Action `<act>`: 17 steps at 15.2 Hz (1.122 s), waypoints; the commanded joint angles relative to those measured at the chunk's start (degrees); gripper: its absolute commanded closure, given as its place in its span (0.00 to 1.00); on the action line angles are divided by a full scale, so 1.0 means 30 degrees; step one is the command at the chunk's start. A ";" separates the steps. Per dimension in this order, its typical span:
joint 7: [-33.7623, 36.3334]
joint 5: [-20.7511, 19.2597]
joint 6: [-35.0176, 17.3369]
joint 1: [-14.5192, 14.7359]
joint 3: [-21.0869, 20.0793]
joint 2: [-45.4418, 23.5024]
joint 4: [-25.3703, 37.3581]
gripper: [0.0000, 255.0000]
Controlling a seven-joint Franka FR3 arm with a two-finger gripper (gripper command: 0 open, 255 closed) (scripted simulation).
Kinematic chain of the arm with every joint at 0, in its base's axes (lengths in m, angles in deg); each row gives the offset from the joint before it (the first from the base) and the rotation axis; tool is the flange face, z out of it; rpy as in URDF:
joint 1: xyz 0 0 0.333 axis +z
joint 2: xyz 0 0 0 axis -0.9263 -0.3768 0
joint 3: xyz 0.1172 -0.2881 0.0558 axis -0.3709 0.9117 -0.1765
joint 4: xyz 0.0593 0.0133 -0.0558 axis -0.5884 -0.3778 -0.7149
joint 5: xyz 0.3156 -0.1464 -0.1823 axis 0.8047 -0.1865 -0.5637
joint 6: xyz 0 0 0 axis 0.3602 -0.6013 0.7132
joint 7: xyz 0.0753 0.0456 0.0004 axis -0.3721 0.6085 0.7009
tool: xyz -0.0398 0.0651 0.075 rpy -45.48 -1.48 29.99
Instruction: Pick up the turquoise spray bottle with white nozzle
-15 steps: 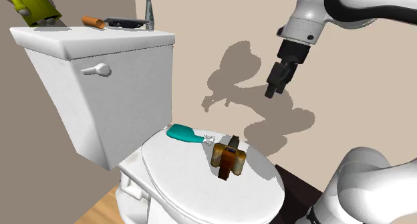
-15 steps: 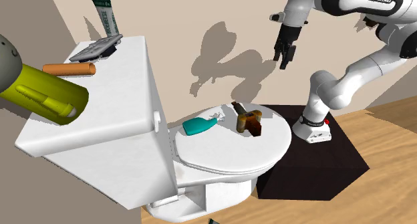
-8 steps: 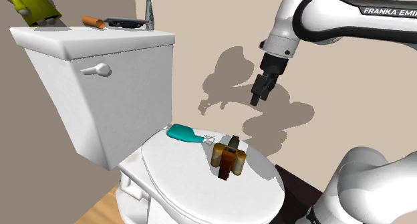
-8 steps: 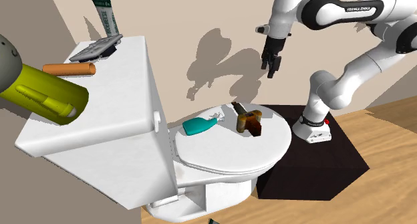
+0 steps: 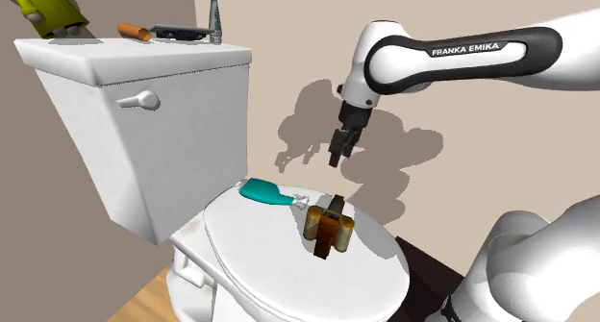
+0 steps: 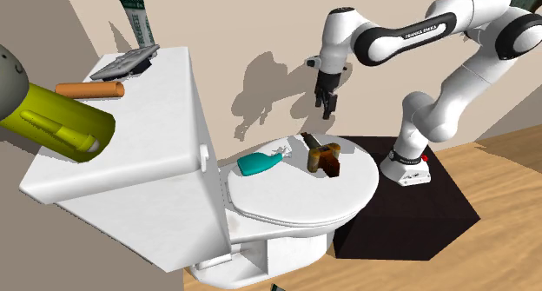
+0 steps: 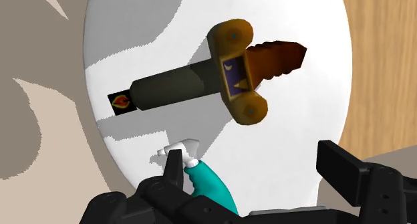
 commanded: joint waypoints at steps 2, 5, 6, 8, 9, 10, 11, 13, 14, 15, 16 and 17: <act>-0.0786 0.0036 -0.1584 0.0180 0.0081 -0.1925 0.0216 0.00; -0.1530 0.0109 -0.2958 0.0349 0.0127 -0.3998 0.0773 0.00; -0.1774 0.0139 -0.3381 0.0401 0.0133 -0.4704 0.1010 0.00; -0.2254 0.0204 -0.4169 0.0498 0.0133 -0.6134 0.1559 0.00; -0.2489 0.0238 -0.4534 0.0543 0.0127 -0.6856 0.1870 0.00; -0.2720 0.0271 -0.4879 0.0586 0.0116 -0.7582 0.2206 0.00; -0.2947 0.0304 -0.5203 0.0626 0.0101 -0.8310 0.2565 0.00; -0.3383 0.0360 -0.5789 0.0691 0.0050 -0.9774 0.3355 0.00; -0.3592 0.0383 -0.6050 0.0720 0.0018 -1.0509 0.3785 0.00; -0.3794 0.0399 -0.6290 0.0744 -0.0020 -1.1244 0.4238 0.00; -0.3988 0.0410 -0.6509 0.0765 -0.0062 -1.1982 0.4714 0.00; -0.4175 0.0414 -0.6706 0.0785 -0.0107 -1.2720 0.5214 0.00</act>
